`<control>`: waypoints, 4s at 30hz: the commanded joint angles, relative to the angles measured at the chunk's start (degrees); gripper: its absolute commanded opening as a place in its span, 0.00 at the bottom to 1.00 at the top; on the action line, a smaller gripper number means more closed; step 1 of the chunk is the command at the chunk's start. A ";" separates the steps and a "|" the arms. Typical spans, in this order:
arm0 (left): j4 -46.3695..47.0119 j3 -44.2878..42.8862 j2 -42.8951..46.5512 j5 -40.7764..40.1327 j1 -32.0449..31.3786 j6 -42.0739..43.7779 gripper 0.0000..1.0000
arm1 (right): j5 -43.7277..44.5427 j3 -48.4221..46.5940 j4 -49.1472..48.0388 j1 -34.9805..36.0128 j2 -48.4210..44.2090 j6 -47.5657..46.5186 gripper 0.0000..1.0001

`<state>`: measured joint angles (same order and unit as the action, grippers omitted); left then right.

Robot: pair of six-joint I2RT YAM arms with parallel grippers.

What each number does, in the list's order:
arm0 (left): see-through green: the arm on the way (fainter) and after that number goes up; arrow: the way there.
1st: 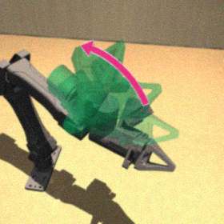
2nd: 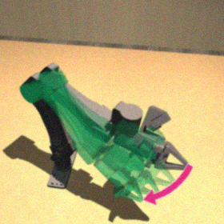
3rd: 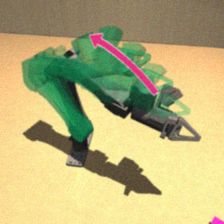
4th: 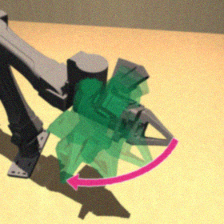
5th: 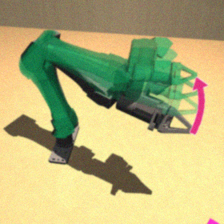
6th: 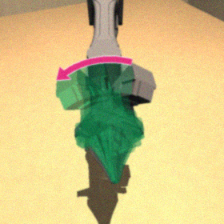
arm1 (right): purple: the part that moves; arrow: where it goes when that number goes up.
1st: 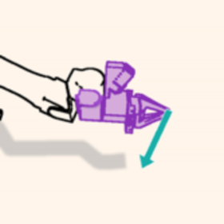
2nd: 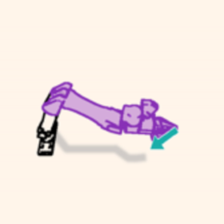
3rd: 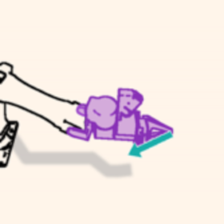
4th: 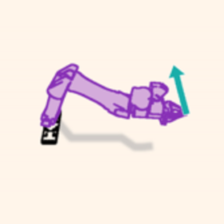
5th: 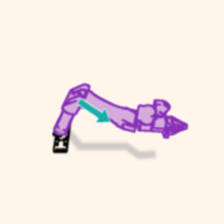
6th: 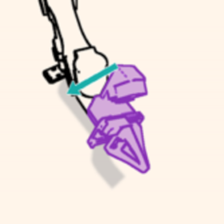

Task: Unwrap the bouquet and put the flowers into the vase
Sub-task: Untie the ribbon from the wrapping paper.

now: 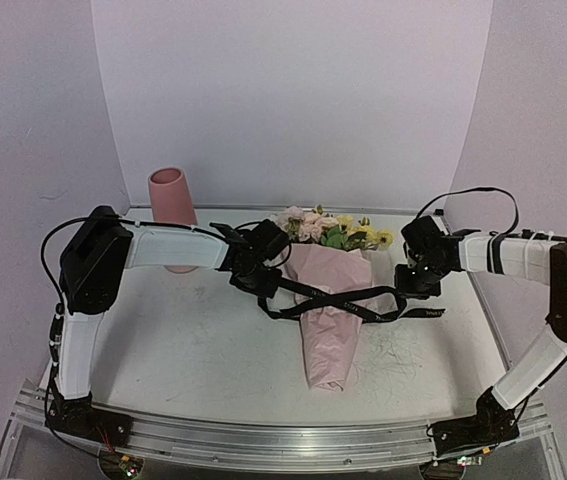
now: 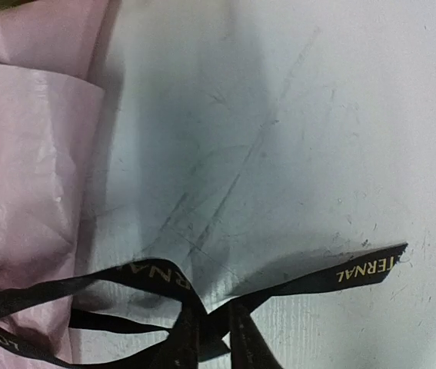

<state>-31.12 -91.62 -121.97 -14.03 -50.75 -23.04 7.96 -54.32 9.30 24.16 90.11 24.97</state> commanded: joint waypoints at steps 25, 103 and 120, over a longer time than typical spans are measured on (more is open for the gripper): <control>0.79 -10.13 0.22 17.36 -0.26 2.35 0.74 | -14.85 -10.73 0.27 8.34 9.02 -6.08 0.98; 3.26 -7.06 2.85 9.09 -3.69 1.29 0.70 | -3.54 -10.87 3.89 7.58 7.28 -3.32 0.21; 3.18 -14.15 -1.19 14.28 -7.64 6.95 0.70 | 2.52 -10.03 4.86 0.26 0.94 2.22 0.00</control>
<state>-29.29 -101.54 -121.40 -1.46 -56.17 -19.50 7.54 -63.59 10.78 29.10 95.15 24.44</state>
